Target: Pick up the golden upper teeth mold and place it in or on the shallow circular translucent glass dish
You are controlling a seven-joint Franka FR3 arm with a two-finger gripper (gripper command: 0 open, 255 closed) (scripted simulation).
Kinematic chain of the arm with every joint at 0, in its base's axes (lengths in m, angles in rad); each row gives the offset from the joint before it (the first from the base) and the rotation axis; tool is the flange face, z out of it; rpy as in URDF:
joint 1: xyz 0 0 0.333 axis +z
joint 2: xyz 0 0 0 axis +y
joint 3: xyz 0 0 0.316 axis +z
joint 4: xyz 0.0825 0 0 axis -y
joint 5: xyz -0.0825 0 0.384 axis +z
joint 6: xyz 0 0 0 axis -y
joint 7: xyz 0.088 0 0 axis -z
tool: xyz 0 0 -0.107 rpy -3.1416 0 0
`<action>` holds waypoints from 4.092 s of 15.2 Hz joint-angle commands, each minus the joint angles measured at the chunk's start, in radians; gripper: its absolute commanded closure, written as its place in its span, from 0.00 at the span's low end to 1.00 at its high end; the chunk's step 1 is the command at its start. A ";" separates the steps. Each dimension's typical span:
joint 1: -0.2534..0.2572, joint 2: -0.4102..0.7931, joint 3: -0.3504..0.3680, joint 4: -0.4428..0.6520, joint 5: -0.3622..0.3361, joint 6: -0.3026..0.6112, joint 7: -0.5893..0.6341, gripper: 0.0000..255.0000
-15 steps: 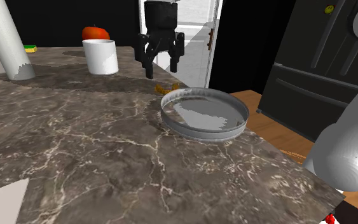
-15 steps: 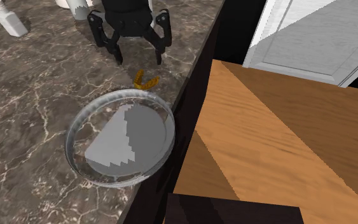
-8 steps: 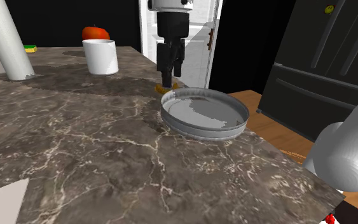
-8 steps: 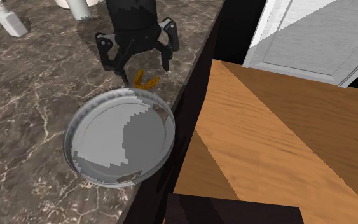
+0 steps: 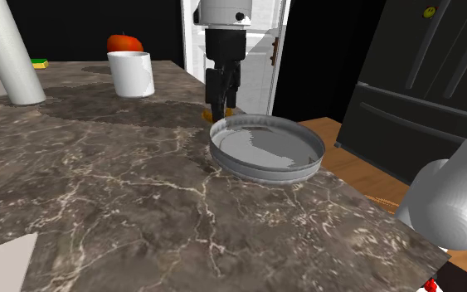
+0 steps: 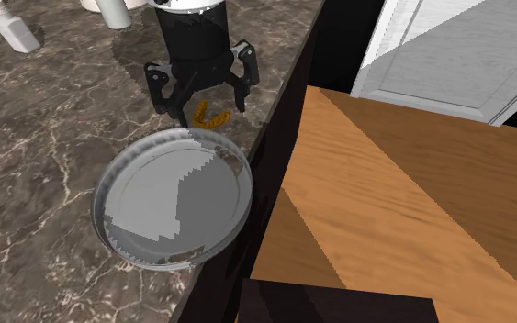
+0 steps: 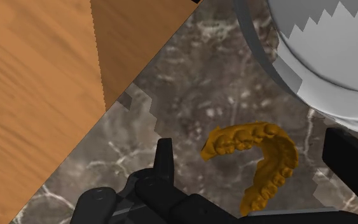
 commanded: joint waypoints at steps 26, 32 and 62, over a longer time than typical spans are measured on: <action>-0.003 0.071 0.010 0.262 -0.030 -0.198 0.028 1.00; 0.001 0.071 0.016 0.332 -0.028 -0.267 0.043 1.00; 0.080 -0.348 -0.001 -0.190 0.154 -0.125 0.048 1.00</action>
